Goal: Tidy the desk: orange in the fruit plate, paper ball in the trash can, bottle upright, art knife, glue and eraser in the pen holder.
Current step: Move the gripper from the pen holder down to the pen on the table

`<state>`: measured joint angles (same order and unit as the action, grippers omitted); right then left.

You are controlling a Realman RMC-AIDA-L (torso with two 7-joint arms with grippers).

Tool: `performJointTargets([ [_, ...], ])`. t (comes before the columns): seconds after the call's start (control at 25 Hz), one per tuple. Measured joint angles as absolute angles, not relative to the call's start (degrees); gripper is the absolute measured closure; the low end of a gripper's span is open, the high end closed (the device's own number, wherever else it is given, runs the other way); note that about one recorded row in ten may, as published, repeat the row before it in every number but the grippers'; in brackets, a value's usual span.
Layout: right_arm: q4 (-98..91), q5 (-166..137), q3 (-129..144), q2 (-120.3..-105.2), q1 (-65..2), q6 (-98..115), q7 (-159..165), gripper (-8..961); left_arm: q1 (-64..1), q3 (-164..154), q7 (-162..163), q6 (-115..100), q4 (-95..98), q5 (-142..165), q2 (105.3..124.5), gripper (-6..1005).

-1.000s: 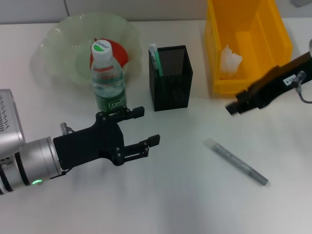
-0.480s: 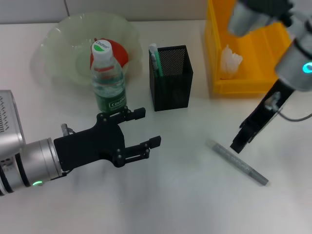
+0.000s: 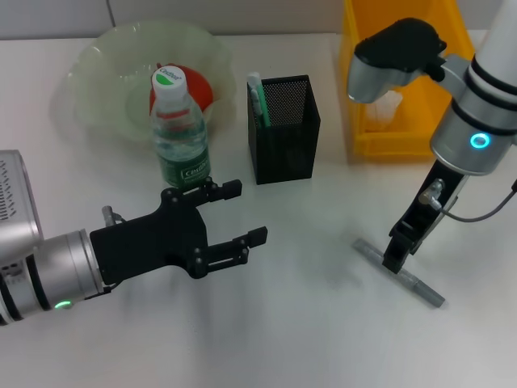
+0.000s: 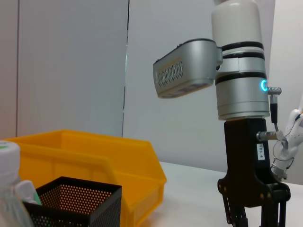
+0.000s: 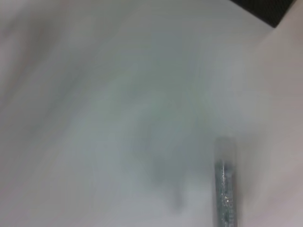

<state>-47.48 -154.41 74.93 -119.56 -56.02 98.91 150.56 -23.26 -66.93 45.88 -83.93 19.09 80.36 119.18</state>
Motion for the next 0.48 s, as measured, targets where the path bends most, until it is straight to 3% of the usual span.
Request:
performJointTargets([
  [0.48, -43.3, -151.9, 78.8, -119.79, -55.7, 92.8, 150.9, 589, -23.3, -67.0, 43.8, -84.1, 17.7, 80.3, 119.18, 249],
])
